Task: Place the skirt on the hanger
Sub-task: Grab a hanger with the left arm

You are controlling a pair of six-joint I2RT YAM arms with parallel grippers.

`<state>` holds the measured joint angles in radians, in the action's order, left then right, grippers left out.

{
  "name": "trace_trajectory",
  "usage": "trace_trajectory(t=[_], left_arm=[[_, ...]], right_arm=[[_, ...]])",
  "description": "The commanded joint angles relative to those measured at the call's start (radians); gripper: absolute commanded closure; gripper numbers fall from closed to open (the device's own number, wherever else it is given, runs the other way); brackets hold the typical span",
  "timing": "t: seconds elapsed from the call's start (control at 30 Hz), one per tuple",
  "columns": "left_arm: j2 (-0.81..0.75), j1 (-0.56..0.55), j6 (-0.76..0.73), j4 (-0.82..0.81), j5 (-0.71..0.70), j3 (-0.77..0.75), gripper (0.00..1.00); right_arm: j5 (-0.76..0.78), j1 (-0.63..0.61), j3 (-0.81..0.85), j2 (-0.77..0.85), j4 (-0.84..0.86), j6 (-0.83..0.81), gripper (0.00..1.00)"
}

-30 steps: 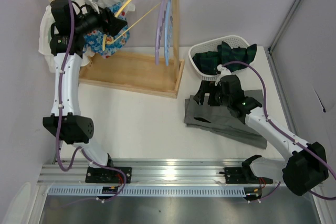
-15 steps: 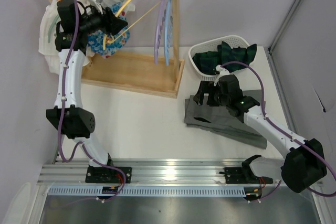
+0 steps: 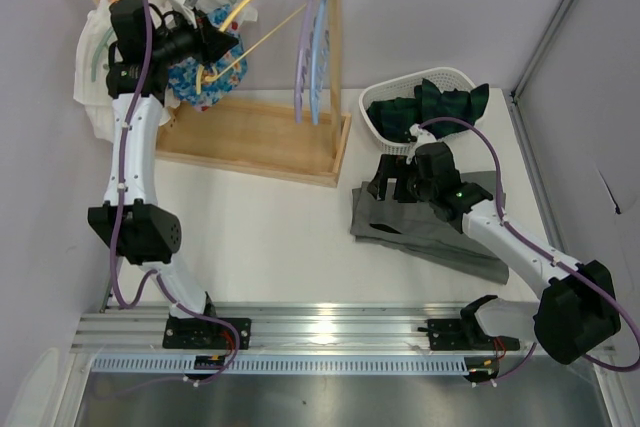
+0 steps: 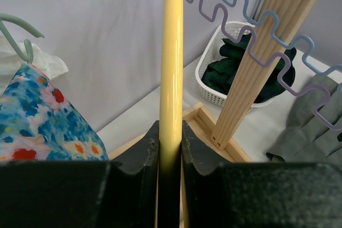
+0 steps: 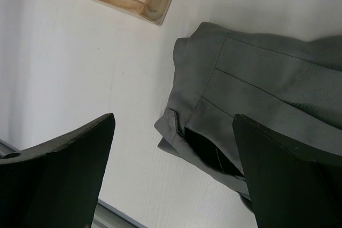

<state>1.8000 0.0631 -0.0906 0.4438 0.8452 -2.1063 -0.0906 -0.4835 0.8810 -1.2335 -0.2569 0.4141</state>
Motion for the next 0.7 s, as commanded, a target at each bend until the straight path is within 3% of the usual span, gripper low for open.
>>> trace_trajectory(t=[0.0, 0.07, 0.23, 0.53, 0.67], left_arm=[[-0.037, -0.003, -0.049, -0.010, -0.009, 0.000, 0.82], [-0.048, -0.003, -0.049, -0.014, -0.035, 0.008, 0.92], [-0.083, -0.005, 0.006, -0.033, -0.161, 0.017, 0.99], [-0.171, -0.005, 0.135, -0.010, -0.299, -0.067, 1.00], [-0.254, -0.005, 0.147, 0.004, -0.352, -0.017, 1.00]], right_arm=[[0.008, -0.006, 0.027, 0.000, 0.033, 0.003, 0.01], [0.008, -0.006, 0.027, 0.000, 0.036, 0.003, 0.01], [0.005, -0.006, 0.032, -0.001, 0.034, 0.006, 0.01], [0.005, -0.009, 0.030, 0.005, 0.030, 0.015, 0.01], [0.047, -0.009, 0.026, 0.015, 0.015, 0.038, 0.01]])
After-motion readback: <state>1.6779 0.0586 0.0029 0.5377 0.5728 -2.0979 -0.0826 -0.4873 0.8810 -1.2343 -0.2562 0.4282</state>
